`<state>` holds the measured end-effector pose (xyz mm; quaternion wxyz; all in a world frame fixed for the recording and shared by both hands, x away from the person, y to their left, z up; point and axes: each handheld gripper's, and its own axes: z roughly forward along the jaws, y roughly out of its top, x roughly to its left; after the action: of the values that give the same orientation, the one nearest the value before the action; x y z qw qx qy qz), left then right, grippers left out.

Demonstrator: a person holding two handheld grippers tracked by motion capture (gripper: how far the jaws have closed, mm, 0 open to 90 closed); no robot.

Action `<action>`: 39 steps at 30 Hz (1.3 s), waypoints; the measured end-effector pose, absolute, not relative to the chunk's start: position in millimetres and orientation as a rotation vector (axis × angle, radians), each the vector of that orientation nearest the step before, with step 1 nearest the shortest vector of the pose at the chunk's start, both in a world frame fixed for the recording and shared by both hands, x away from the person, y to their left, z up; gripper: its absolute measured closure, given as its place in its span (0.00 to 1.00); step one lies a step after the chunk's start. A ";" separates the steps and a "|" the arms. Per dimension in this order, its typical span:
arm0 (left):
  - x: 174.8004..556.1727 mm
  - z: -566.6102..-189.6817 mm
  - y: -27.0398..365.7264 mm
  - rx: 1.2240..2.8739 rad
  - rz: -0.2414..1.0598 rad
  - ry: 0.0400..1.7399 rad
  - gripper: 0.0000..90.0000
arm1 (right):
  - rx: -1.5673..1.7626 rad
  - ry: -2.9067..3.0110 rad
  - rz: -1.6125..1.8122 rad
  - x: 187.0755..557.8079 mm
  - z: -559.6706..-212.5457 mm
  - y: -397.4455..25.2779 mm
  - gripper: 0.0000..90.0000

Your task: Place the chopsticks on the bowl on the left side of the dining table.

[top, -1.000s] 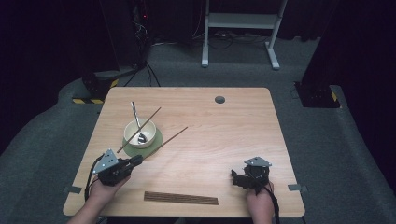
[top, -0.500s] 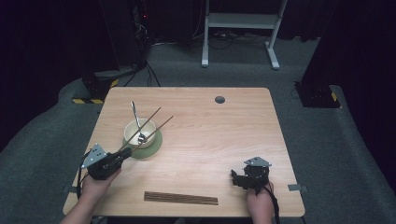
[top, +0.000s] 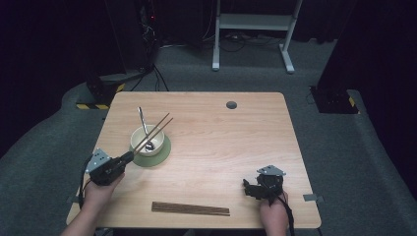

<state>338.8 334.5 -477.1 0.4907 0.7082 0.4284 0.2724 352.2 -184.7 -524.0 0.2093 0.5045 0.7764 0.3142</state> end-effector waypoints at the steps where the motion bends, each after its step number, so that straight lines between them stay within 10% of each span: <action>1: 339.3 -477.4 334.7 1.718 0.665 1.046 0.93 | 1.403 2.160 0.874 352.2 -524.0 -184.7 0.11; 39: 345.3 -484.3 326.6 1.787 0.738 1.085 0.93 | 1.393 2.165 0.876 351.9 -524.1 -184.6 0.11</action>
<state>345.3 326.6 -484.3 0.4457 0.7215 0.4381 0.2980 351.9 -184.6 -524.1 0.2097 0.5008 0.7785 0.3150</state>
